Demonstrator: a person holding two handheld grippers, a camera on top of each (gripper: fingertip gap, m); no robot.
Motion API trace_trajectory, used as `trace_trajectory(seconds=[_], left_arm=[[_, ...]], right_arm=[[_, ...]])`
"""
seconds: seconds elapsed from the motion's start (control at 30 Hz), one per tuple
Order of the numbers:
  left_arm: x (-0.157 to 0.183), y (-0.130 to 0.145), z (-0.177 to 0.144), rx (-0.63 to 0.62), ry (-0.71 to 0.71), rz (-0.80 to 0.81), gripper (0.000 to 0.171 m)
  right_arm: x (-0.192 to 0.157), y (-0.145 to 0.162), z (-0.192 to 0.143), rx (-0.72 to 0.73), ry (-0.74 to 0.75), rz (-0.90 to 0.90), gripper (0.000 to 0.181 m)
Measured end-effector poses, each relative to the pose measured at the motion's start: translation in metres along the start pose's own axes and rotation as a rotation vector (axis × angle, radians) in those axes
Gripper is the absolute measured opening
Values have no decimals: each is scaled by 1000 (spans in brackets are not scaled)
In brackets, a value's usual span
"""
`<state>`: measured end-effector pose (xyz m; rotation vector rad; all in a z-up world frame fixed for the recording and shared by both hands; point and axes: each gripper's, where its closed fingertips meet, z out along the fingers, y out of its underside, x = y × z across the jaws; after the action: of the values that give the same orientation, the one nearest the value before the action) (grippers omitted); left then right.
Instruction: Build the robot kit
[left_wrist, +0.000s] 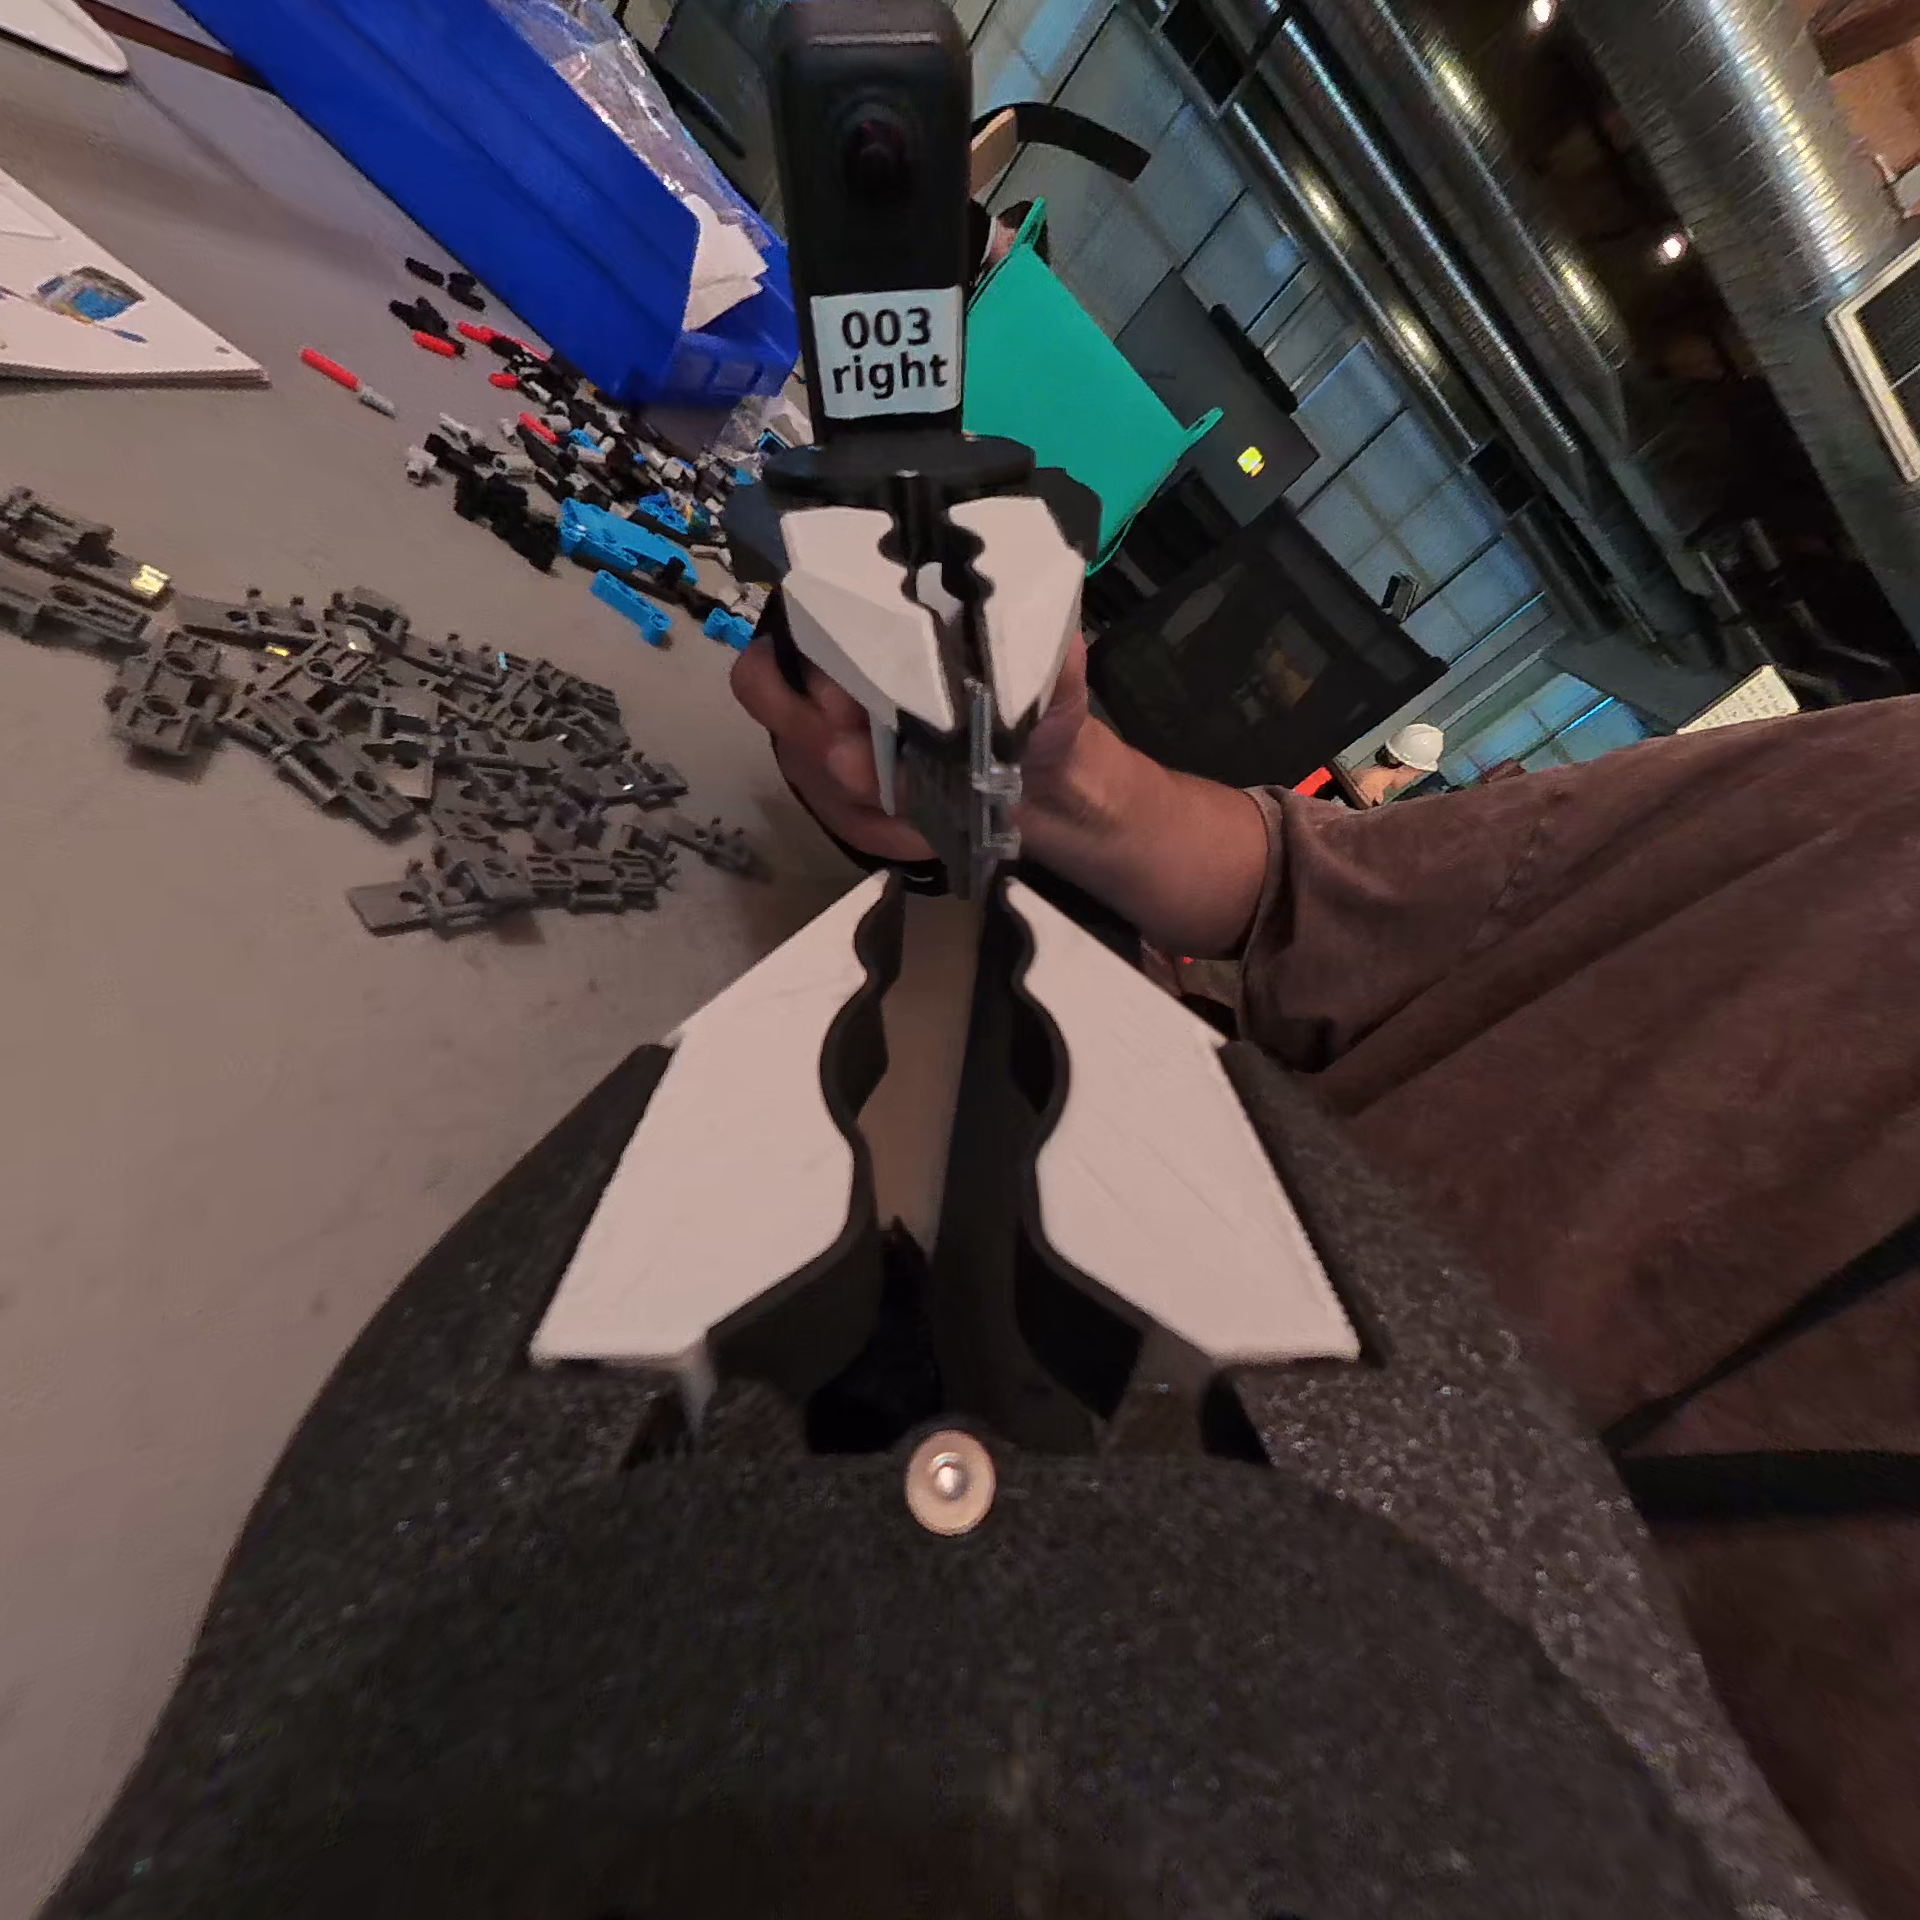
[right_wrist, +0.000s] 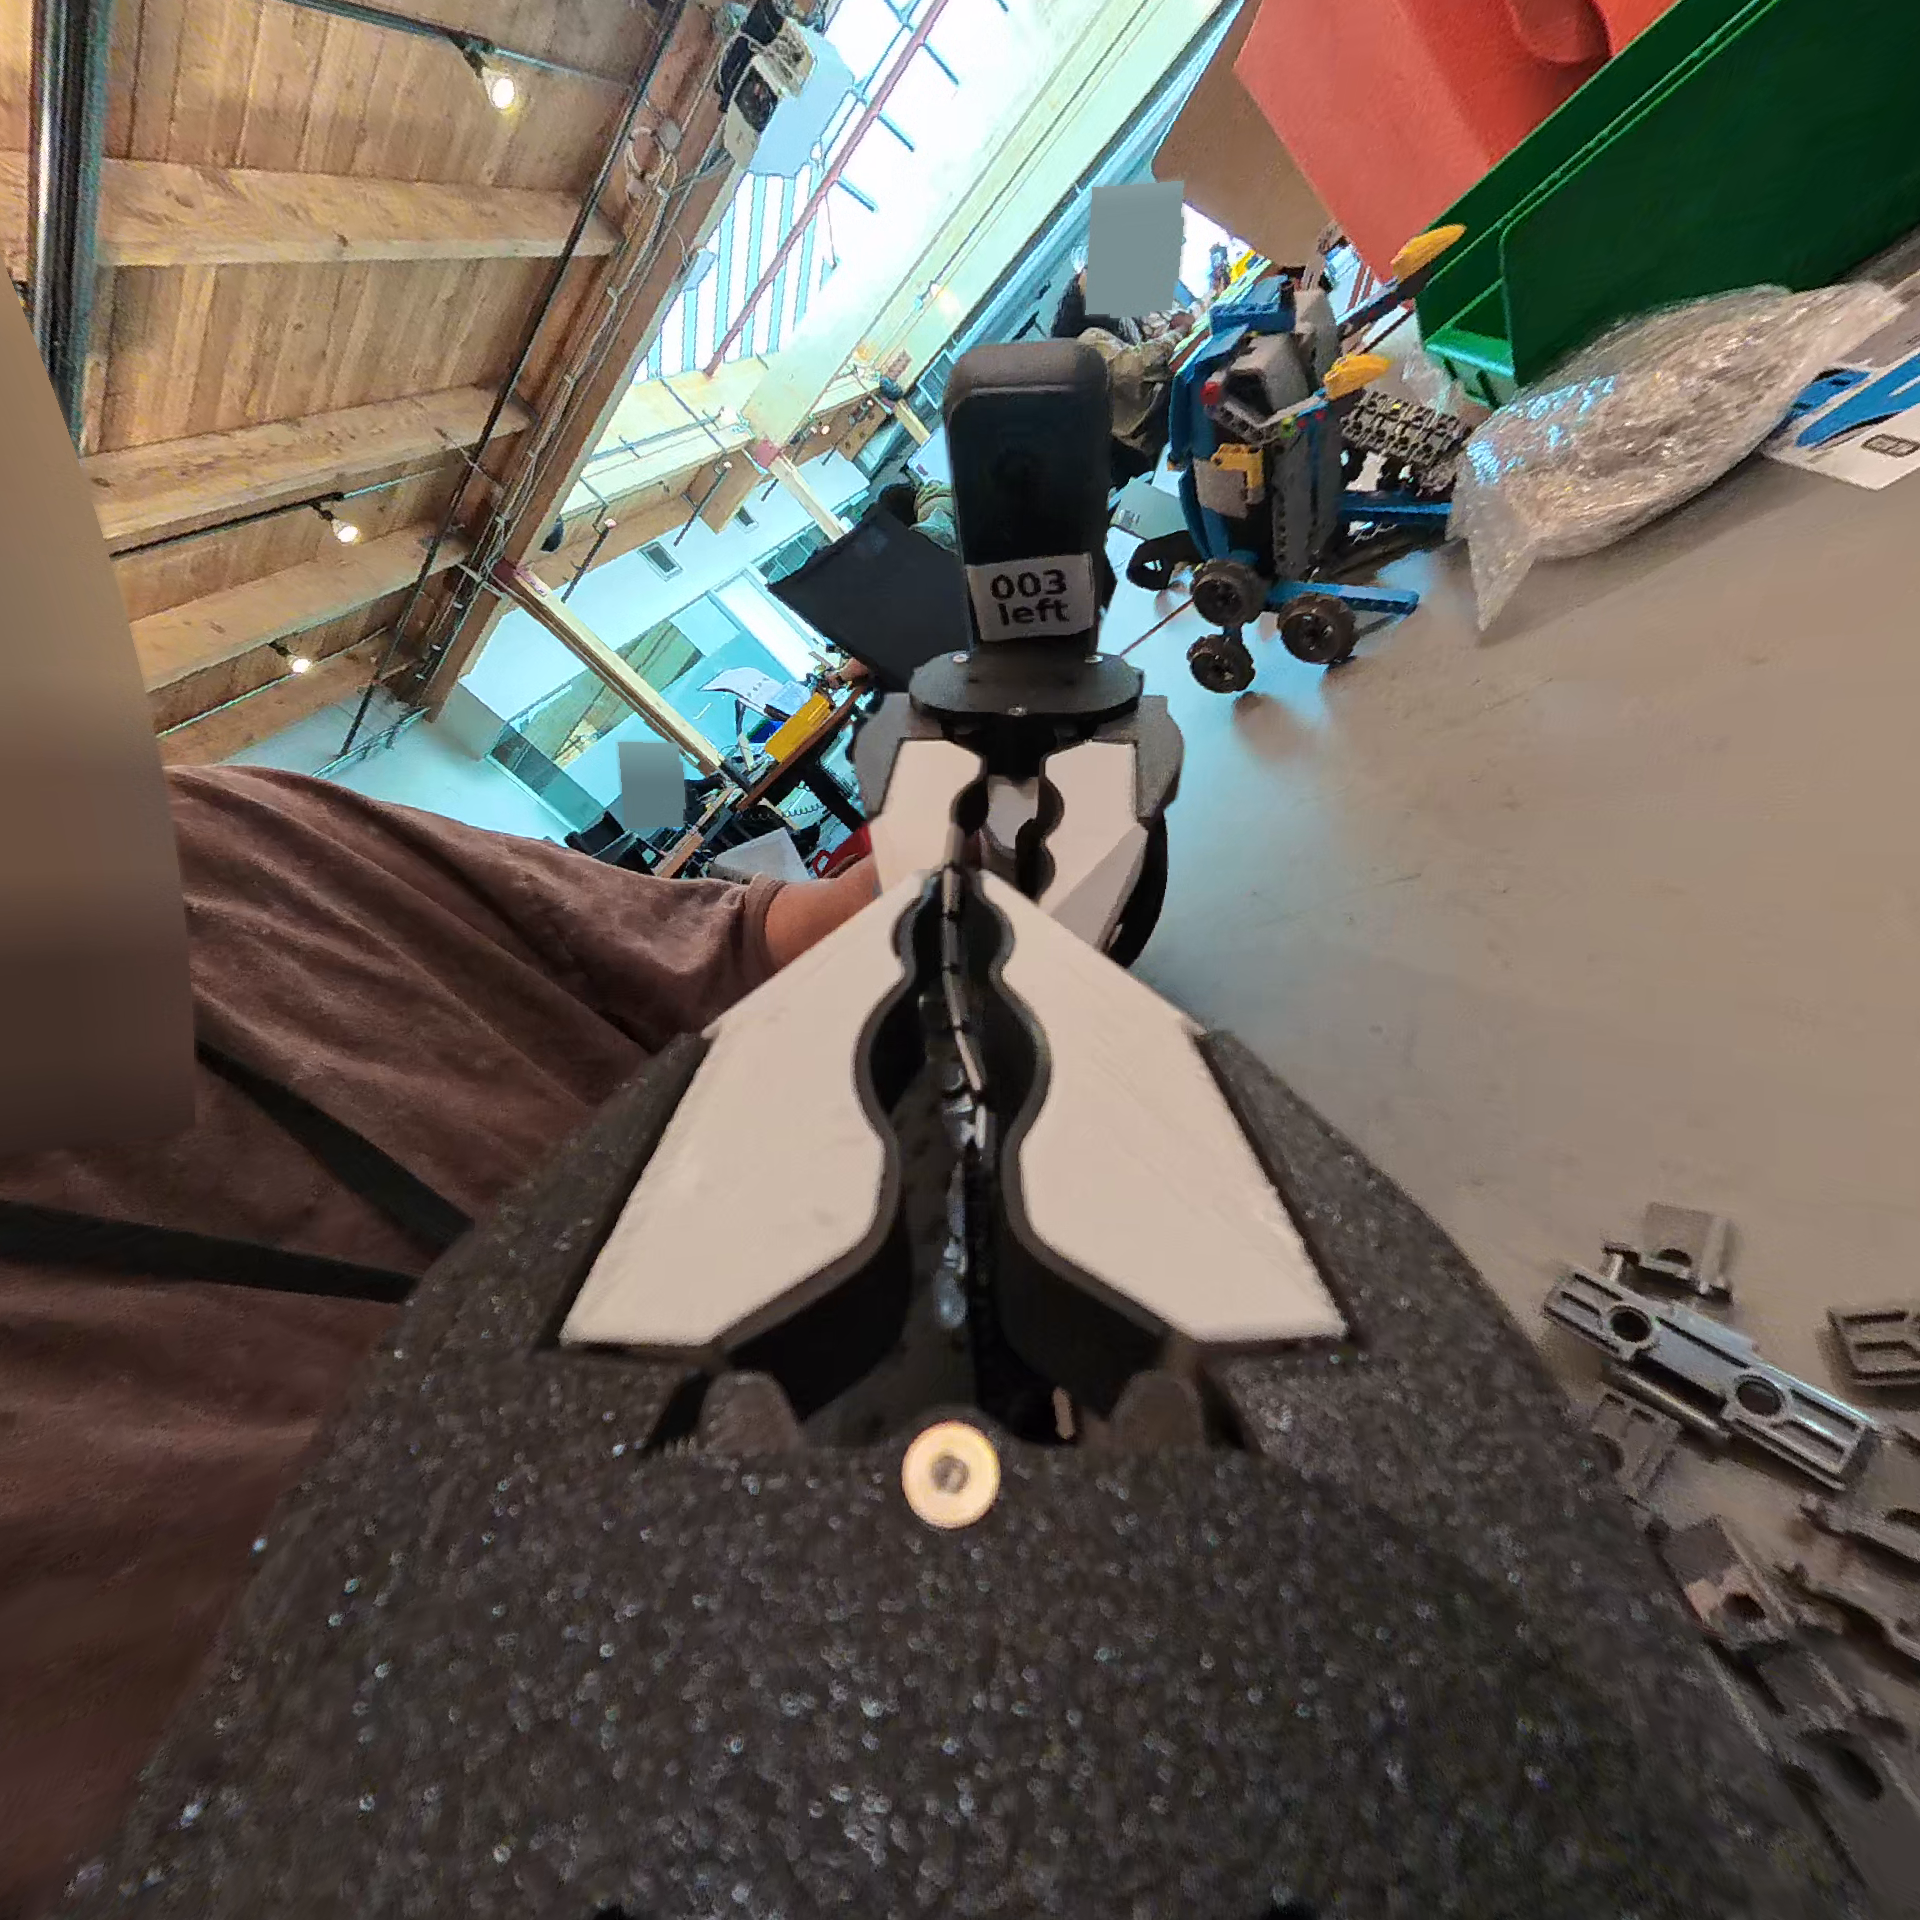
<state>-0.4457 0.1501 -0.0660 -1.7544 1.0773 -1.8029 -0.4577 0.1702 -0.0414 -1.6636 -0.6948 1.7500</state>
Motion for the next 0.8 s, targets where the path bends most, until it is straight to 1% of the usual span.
trace_trajectory(seconds=[0.1,0.23,0.37,0.43,0.5,0.57,0.63,0.7,0.73,0.8], left_arm=[[1,2,2,4,20,0,6],[1,3,2,0,-9,56,3],[3,3,2,8,13,49,2],[6,3,2,15,50,34,2],[3,2,1,25,64,4,2],[0,1,0,34,69,-15,3],[-1,2,-1,29,63,7,3],[0,3,-1,29,67,12,2],[1,3,-1,31,77,23,2],[3,2,-1,37,77,38,2]], right_arm=[[3,3,1,-19,19,-10,3],[3,4,1,-18,6,15,4],[1,4,2,-14,-17,41,4],[-3,4,1,-1,-73,119,4],[-4,3,0,34,-134,223,5],[-5,2,0,52,-186,284,5],[-5,3,1,58,-217,317,6],[-1,2,1,79,-215,357,6],[0,1,1,83,-209,351,6],[2,0,3,68,-133,246,6]])
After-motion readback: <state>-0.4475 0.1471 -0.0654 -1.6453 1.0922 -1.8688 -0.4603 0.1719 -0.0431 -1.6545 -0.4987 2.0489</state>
